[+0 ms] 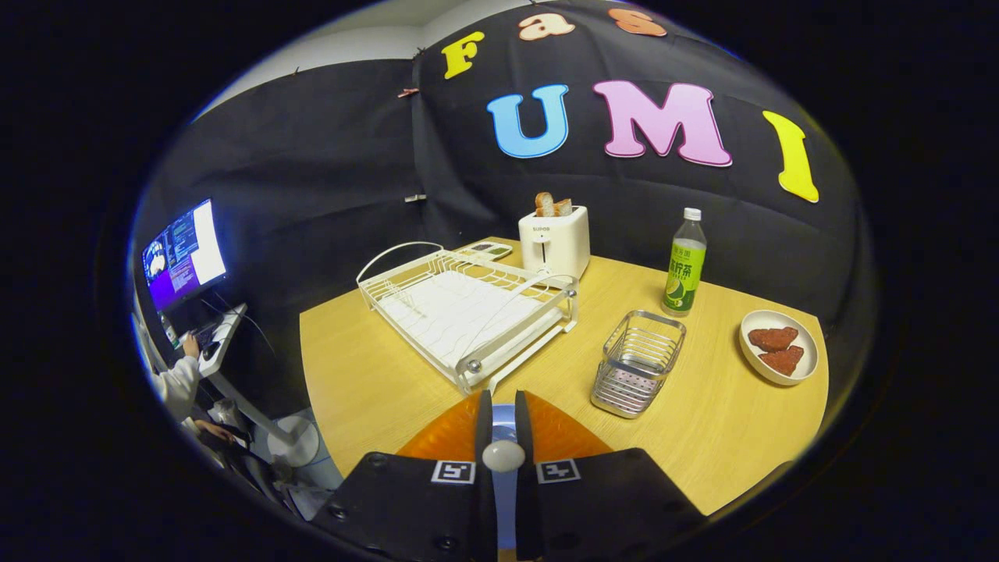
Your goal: Take the plate from the dish rack, then take the spoon from the basket and place it into the plate.
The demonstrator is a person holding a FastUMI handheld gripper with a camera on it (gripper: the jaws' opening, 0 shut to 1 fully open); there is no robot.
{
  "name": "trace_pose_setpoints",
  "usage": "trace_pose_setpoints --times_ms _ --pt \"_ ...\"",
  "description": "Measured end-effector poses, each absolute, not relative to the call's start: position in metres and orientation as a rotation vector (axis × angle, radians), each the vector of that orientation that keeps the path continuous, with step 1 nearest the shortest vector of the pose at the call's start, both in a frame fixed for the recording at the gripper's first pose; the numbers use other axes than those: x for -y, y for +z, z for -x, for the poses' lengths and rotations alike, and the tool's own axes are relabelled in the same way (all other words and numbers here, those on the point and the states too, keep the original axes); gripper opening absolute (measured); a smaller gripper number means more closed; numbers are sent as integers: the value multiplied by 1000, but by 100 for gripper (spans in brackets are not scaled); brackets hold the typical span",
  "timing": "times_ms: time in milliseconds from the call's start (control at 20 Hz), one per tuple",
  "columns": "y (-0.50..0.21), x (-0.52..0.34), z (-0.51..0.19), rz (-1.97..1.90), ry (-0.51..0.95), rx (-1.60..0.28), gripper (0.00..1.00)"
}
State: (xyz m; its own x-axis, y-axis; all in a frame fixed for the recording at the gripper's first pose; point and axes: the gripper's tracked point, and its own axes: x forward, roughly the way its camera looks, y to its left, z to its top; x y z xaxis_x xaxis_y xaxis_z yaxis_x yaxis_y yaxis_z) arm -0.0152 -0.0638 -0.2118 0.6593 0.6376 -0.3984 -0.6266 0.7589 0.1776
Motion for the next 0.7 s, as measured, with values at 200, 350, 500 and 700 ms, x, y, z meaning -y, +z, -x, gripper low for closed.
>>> trace_pose_setpoints --times_ms 200,350,500,700 --pt "-226 58 18 56 738 -450 15" --pt "-233 62 24 69 737 -465 17" --pt "-241 68 25 62 726 -495 18" --pt "-243 73 21 23 698 -537 21"
